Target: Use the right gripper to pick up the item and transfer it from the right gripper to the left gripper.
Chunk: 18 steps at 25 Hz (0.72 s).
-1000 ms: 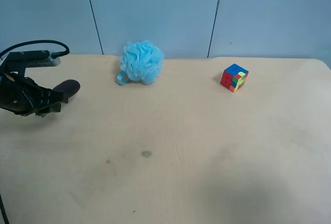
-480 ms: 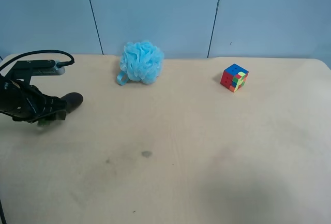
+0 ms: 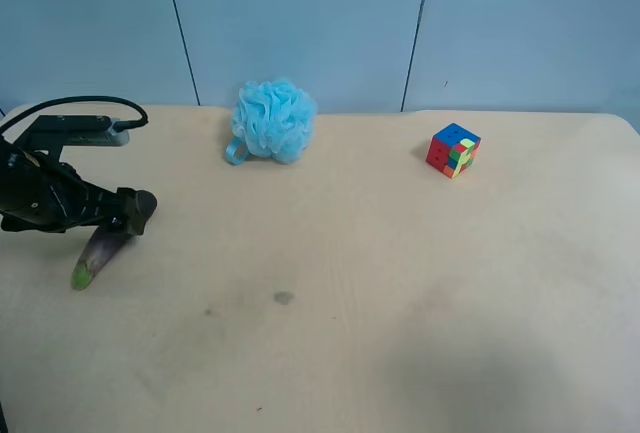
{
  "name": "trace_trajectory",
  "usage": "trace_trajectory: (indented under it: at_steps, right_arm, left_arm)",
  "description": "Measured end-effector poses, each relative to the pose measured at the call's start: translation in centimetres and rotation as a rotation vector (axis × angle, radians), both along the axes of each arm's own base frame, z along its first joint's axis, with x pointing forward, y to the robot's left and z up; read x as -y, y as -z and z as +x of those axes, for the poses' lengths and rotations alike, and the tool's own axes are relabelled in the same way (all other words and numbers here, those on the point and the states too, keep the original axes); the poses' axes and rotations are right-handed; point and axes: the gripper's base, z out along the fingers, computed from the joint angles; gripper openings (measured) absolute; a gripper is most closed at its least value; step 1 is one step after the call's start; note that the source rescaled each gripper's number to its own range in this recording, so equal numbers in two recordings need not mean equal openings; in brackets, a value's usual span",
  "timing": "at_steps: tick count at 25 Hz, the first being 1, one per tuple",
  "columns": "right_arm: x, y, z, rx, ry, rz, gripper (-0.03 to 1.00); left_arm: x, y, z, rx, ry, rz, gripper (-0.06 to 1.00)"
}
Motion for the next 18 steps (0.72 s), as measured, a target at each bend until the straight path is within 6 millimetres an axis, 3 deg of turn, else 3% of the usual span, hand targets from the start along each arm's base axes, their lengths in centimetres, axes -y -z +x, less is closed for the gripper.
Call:
trace_trajectory:
  at_steps: [6,10,18]
  right_arm:
    - [0.0,0.0,0.0,0.000,0.000,0.000,1.00]
    - [0.0,0.0,0.0,0.000,0.000,0.000,1.00]
    - [0.0,0.0,0.0,0.000,0.000,0.000,1.00]
  left_arm:
    - [0.3,-4.8,0.3,-0.089,0.049,0.001,0.99]
    - [0.4,-8.9,-0.8,-0.148,0.072,-0.007,0.99]
    - [-0.1,-16.6,-7.1,-0.012,0.093,-0.017,0.99]
